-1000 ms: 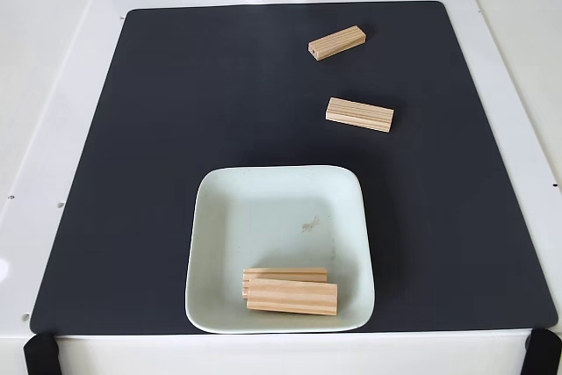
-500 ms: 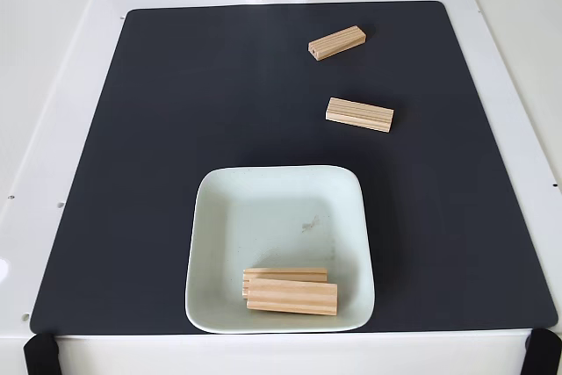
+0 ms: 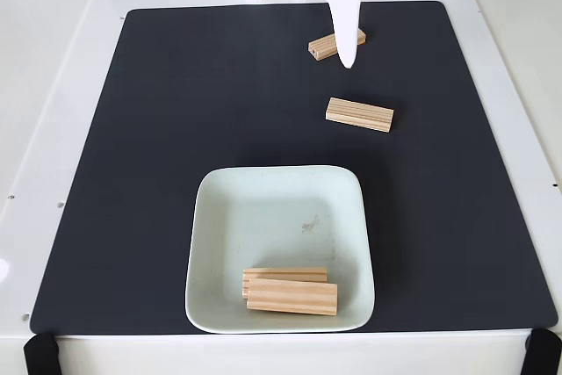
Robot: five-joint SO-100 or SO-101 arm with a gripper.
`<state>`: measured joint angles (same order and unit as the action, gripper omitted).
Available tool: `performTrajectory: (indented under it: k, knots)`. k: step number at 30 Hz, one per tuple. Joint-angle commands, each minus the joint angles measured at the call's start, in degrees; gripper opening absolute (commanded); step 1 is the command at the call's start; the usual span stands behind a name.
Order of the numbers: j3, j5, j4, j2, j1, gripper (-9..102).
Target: Pick up the wooden block and place them on the plate.
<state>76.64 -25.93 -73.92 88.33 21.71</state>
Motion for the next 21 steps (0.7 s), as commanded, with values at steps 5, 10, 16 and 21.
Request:
performTrajectory:
  k: [5, 10, 16, 21]
  knots:
    - [-5.4, -5.7, 0.7, -6.4, 1.7, -1]
    - [-5.4, -5.9, 0.6, -8.1, 2.1, 0]
    - [-1.2, -5.0, 0.6, -7.6, 2.8, 0]
    - [3.1, -9.6, 0.6, -7.3, 3.3, 0]
